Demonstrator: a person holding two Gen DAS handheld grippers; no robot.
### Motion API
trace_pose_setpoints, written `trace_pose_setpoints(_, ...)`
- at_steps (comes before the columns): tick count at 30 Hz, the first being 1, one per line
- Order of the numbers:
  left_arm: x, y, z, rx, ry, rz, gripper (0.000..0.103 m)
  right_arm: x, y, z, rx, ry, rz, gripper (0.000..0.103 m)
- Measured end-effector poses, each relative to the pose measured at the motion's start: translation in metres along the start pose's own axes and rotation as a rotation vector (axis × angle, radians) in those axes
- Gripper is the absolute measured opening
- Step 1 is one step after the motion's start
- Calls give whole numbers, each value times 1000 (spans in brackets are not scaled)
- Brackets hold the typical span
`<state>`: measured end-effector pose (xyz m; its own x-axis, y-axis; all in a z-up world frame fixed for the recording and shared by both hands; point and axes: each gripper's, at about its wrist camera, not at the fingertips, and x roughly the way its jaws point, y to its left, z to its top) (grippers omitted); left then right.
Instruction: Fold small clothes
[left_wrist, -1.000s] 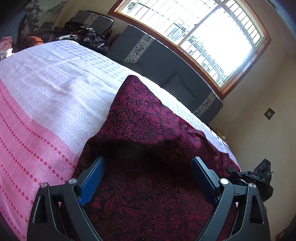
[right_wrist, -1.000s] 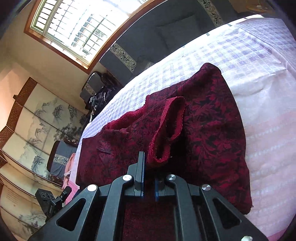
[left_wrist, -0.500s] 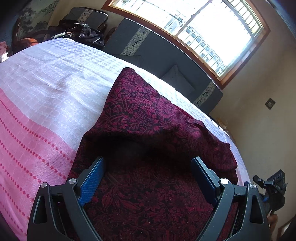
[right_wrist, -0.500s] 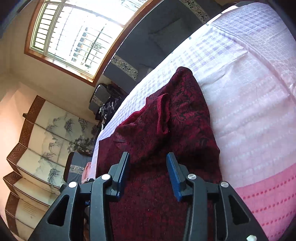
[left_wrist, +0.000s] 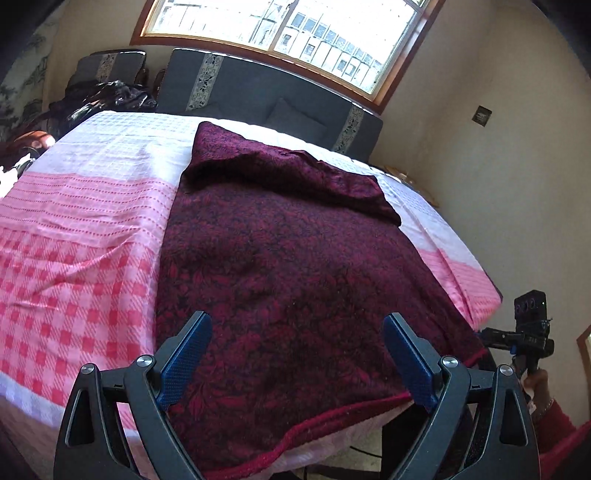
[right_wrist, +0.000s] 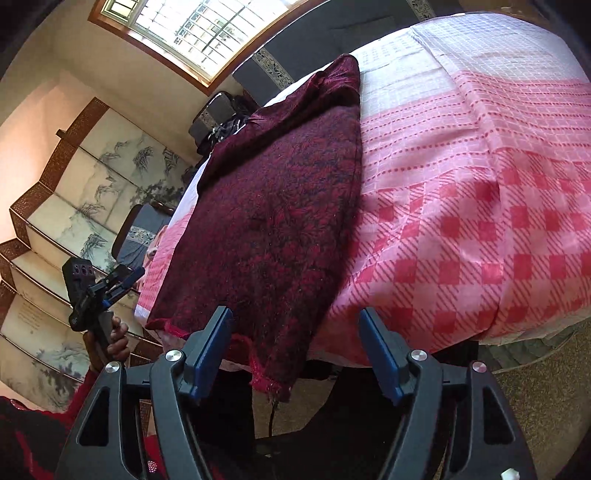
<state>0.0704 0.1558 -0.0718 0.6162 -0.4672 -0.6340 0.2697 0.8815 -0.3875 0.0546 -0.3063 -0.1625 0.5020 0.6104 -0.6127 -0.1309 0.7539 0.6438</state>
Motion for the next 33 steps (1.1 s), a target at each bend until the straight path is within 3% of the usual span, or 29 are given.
trace_pose_setpoints(3,-4,13,-20,-34,49,34,93,3,-2,-8,17,-24,54,63)
trace_pose_setpoints(5,0,21,-29,-43,83,33,93,12,-1,-9,20,-13,91,47)
trace_pose_setpoints(10,-9,43,-42,-128,41,109,92,29,3,-13,49,9,122,46)
trace_pose_setpoints(13,-7,63,-49,-246,95,36,92,29,-3,-15,77,5,145,42)
trace_pose_setpoints(16,-11,59,-54,-240,100,38,92,34,-7,-17,95,29,138,15)
trace_pose_setpoints(18,-10,54,-56,-251,128,-8,89,35,-8,-20,100,27,140,15)
trace_pose_setpoints(20,-5,45,-58,-260,165,-59,77,34,-6,-21,92,21,136,14)
trace_pose_setpoints(21,-3,42,-59,-260,179,-68,66,33,-4,-21,85,16,138,14)
trace_pose_setpoints(23,-1,44,-59,-279,172,-81,55,32,-2,-21,76,8,149,14)
trace_pose_setpoints(24,1,47,-59,-301,175,-102,40,33,0,-19,69,8,148,14)
trace_pose_setpoints(25,3,50,-58,-328,172,-115,33,34,1,-18,64,9,150,14)
trace_pose_setpoints(27,1,57,-59,-371,140,-145,33,34,3,-17,56,13,162,16)
trace_pose_setpoints(29,-5,54,-59,-351,107,-160,33,34,3,-16,53,13,158,18)
trace_pose_setpoints(32,-4,40,-55,-260,120,-104,33,36,-1,-15,75,23,162,34)
trace_pose_setpoints(33,-1,36,-54,-242,134,-85,35,37,-1,-14,79,22,163,34)
